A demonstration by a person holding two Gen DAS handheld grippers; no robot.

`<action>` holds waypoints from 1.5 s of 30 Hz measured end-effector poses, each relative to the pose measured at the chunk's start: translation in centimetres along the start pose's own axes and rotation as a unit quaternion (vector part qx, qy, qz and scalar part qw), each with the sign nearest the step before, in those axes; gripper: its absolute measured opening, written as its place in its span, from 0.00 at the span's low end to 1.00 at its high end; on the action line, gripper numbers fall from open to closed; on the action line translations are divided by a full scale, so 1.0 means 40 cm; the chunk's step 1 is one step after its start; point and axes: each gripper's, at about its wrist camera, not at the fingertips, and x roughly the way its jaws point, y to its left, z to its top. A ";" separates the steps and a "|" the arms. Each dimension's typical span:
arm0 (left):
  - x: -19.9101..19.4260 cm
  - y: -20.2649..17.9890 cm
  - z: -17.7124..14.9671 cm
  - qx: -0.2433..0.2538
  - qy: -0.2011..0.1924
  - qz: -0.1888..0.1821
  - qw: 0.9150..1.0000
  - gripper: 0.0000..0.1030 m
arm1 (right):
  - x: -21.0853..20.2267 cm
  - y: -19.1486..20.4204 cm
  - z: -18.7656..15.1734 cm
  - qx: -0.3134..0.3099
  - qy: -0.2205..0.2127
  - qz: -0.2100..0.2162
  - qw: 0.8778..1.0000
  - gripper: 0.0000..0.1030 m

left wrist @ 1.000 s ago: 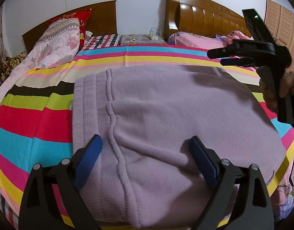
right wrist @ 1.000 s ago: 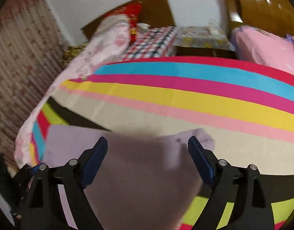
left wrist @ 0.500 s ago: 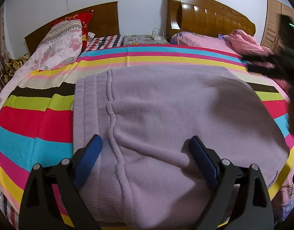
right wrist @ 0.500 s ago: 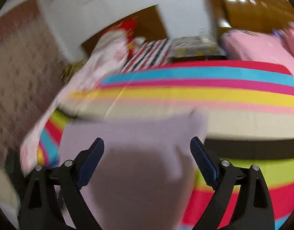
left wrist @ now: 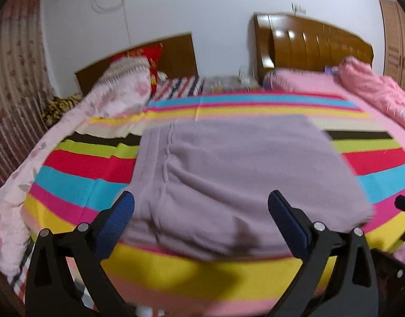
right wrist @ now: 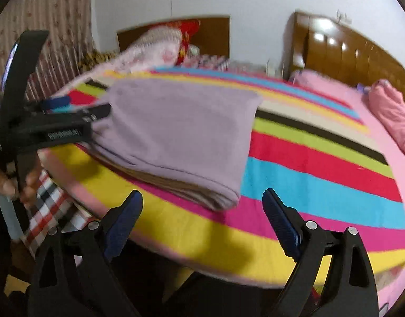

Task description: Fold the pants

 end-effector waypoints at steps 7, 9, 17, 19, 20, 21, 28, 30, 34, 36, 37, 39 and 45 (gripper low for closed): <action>-0.235 -0.054 -0.022 -0.022 -0.079 -0.004 0.997 0.98 | -0.187 -0.006 -0.045 0.062 -0.135 -0.024 0.989 0.96; -0.276 -0.052 -0.032 -0.041 -0.084 -0.016 0.996 0.98 | -0.228 -0.015 -0.065 0.083 -0.169 -0.040 0.981 0.96; -0.310 -0.012 -0.111 -0.080 -0.075 0.013 0.994 0.98 | -0.246 -0.032 -0.079 0.124 -0.202 -0.038 0.971 0.96; -0.303 -0.006 -0.129 -0.083 -0.065 0.023 0.994 0.98 | -0.247 -0.024 -0.093 0.117 -0.199 -0.036 0.972 0.96; -0.299 -0.001 -0.141 -0.085 -0.060 0.025 0.994 0.98 | -0.244 -0.013 -0.102 0.110 -0.196 -0.036 0.974 0.96; -0.293 0.003 -0.148 -0.087 -0.057 0.027 0.994 0.98 | -0.241 -0.005 -0.106 0.104 -0.192 -0.035 0.975 0.96; -0.275 0.024 -0.184 -0.093 -0.041 0.029 0.994 0.98 | -0.220 0.030 -0.115 0.077 -0.174 -0.036 0.981 0.96; -0.277 0.025 -0.185 -0.092 -0.046 0.031 0.994 0.98 | -0.220 0.034 -0.115 0.075 -0.174 -0.037 0.981 0.96; -0.280 0.028 -0.186 -0.093 -0.050 0.030 0.994 0.98 | -0.216 0.039 -0.115 0.072 -0.171 -0.036 0.982 0.96; -0.281 0.026 -0.186 -0.092 -0.051 0.031 0.994 0.98 | -0.217 0.043 -0.116 0.073 -0.171 -0.036 0.982 0.96; -0.282 0.025 -0.186 -0.092 -0.052 0.031 0.994 0.98 | -0.217 0.043 -0.117 0.074 -0.171 -0.036 0.982 0.96; -0.283 0.024 -0.185 -0.091 -0.054 0.031 0.994 0.98 | -0.216 0.044 -0.116 0.075 -0.169 -0.036 0.982 0.96; -0.281 0.024 -0.184 -0.089 -0.055 0.030 0.994 0.98 | -0.211 0.052 -0.119 0.075 -0.166 -0.037 0.983 0.96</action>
